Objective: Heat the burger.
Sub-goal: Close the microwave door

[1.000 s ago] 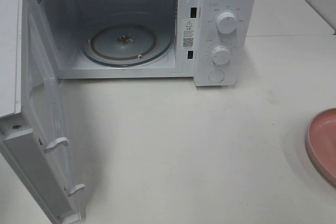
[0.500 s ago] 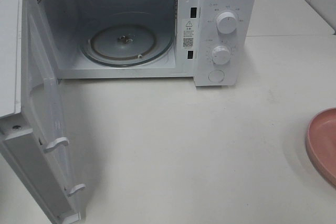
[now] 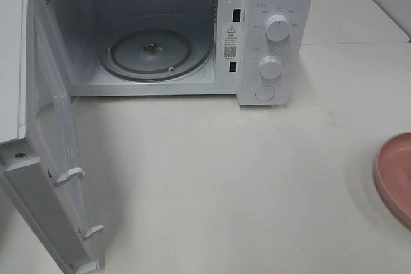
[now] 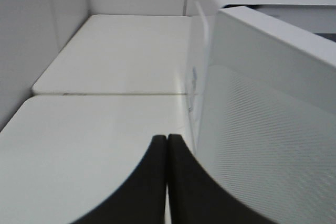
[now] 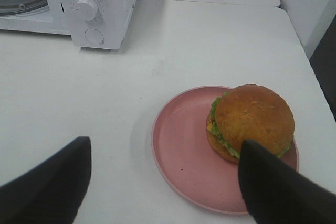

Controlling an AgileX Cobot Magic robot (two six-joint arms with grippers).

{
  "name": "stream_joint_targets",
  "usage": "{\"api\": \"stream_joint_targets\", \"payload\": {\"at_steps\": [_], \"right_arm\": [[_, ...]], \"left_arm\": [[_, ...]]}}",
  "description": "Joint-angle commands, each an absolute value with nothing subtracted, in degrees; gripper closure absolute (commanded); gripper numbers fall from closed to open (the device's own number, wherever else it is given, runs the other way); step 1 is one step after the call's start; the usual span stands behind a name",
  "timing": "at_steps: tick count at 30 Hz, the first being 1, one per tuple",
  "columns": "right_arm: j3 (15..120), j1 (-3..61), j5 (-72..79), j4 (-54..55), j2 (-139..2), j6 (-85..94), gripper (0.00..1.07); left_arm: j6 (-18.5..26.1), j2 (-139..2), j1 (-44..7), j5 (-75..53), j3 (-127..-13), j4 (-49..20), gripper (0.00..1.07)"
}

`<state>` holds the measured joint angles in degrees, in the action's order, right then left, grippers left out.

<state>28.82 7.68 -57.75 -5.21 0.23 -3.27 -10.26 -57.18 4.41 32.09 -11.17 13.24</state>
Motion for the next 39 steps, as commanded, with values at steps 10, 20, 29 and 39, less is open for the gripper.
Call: {"api": "stream_joint_targets", "payload": {"at_steps": [10,20,29,39], "right_arm": [[28.65,7.33,-57.07,-5.10,1.83,-2.58,0.32],[28.65,7.33,-57.07,-5.10,1.83,-2.58,0.32],[28.65,7.33,-57.07,-5.10,1.83,-2.58,0.32],[28.65,7.33,-57.07,-5.10,1.83,-2.58,0.32]], "left_arm": [[-17.76,-73.68,0.52,45.61,-13.06,31.91,1.07],[-11.97,-80.56,-12.03,45.84,-13.87,22.06,1.07],[1.03,-85.43,-27.90,49.50,-14.78,-3.61,1.07],[6.59,-90.24,-40.39,48.82,-22.92,-21.20,1.07]]}}
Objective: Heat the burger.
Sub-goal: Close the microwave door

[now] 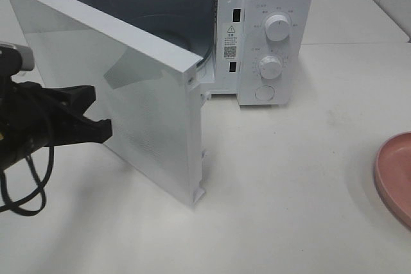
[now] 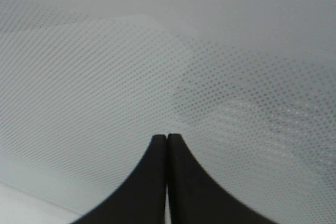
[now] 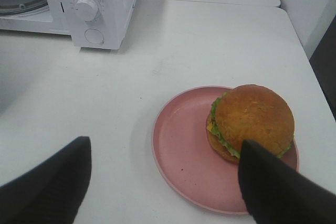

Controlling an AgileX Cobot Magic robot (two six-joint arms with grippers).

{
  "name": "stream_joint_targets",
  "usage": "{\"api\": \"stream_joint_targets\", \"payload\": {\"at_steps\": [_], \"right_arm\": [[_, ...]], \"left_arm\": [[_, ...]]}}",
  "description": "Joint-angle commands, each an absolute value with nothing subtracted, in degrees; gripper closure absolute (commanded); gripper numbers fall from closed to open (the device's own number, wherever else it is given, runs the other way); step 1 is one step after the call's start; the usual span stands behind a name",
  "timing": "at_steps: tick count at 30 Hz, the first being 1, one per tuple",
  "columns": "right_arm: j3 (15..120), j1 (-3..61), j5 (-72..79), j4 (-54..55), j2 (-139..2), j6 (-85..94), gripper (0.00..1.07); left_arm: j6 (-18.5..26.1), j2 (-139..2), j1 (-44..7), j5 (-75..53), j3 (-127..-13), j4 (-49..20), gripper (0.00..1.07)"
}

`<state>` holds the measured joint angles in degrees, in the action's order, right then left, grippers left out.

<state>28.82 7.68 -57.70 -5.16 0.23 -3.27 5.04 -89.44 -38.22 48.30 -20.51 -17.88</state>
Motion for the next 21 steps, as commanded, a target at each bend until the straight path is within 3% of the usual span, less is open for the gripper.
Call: {"api": "stream_joint_targets", "payload": {"at_steps": [1,21], "right_arm": [[28.65,7.33,-57.07,-5.10,1.83,-2.58,0.32],[28.65,7.33,-57.07,-5.10,1.83,-2.52,0.32]], "left_arm": [[6.88,-91.44,-41.94,48.82,-25.38,-22.06,1.07],[6.53,-103.48,-43.72,40.28,-49.45,-23.61,1.07]]}}
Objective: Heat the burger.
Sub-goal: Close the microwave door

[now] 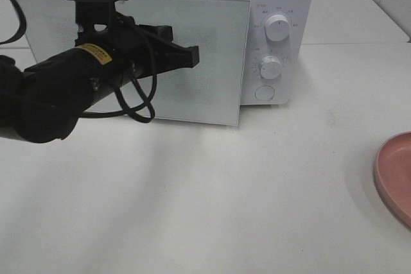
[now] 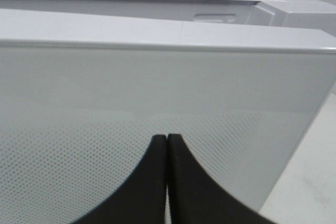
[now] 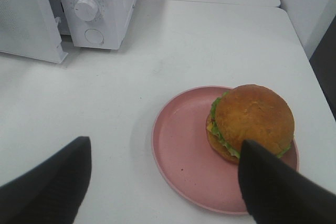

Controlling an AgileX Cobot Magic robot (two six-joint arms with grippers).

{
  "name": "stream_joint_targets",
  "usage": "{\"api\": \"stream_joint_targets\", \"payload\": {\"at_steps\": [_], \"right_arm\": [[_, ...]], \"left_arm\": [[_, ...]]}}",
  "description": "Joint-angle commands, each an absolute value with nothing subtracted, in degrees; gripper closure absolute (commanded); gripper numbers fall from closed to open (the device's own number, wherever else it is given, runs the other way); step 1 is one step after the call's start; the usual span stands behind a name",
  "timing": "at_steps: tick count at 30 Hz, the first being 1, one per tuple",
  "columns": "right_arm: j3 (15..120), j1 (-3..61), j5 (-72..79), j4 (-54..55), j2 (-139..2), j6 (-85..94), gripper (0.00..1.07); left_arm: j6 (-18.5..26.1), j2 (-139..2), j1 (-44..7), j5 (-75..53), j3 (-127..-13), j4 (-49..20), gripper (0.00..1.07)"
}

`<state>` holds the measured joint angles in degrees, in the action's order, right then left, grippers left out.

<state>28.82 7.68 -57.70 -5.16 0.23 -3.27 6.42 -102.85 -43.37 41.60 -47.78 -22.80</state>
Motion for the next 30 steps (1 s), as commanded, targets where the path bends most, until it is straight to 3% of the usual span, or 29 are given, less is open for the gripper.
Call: {"api": "stream_joint_targets", "payload": {"at_steps": [1,21,30], "right_arm": [[28.65,7.33,-57.07,-5.10,1.83,-2.52,0.32],[28.65,7.33,-57.07,-5.10,1.83,-2.58,0.32],[28.65,7.33,-57.07,-5.10,1.83,-2.58,0.32]], "left_arm": [[6.53,-104.74,-43.72,40.22,-51.45,-23.61,1.07],[6.53,-114.13,-43.43,38.85,-65.49,-23.66,1.07],[5.33,-116.83,-38.33,36.84,-70.30,-23.61,1.07]]}}
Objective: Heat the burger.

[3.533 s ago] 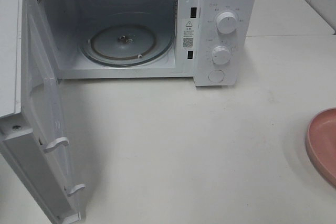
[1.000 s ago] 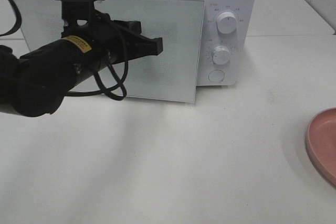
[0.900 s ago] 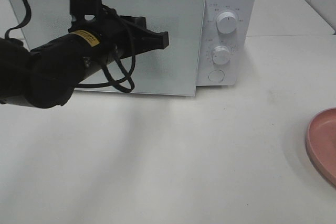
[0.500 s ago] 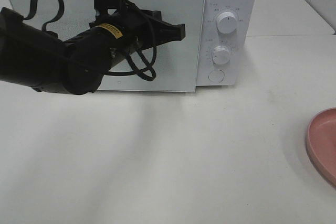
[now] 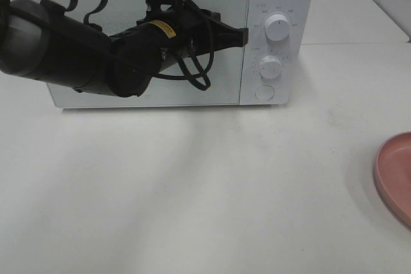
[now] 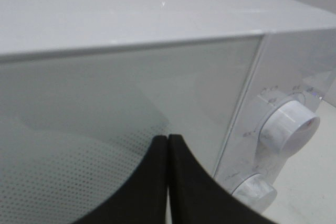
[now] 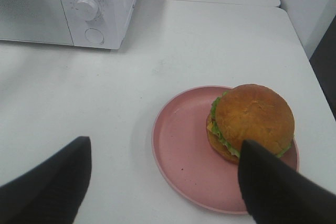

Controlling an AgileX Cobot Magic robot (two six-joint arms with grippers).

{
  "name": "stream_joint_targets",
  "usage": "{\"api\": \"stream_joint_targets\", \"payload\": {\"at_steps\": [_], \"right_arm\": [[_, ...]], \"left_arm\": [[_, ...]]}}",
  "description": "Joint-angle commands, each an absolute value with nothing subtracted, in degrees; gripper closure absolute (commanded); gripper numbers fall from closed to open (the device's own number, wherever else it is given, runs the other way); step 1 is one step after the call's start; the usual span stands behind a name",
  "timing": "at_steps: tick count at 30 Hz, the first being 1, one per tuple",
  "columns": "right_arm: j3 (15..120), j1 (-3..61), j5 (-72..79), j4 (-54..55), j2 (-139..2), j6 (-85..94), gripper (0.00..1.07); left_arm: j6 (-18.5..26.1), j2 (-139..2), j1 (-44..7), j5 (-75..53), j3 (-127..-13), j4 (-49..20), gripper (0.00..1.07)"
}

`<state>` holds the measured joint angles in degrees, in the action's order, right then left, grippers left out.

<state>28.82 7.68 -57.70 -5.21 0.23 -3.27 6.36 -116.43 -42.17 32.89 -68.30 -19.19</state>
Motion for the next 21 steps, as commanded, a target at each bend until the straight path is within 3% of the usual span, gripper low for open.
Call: {"api": "stream_joint_targets", "payload": {"at_steps": [1,7,21], "right_arm": [[28.65,7.33,-57.07,-5.10,1.83,-2.58,0.32],[28.65,7.33,-57.07,-5.10,1.83,-2.58,0.32],[28.65,7.33,-57.07,-5.10,1.83,-2.58,0.32]], "left_arm": [[5.33,-116.83,-38.33,36.84,-70.30,-23.61,1.07],[5.44,-114.94,-38.67,33.40,-70.02,-22.06,1.07],[3.67,-106.63,-41.65,-4.07,-70.02,-19.88,1.07]]}}
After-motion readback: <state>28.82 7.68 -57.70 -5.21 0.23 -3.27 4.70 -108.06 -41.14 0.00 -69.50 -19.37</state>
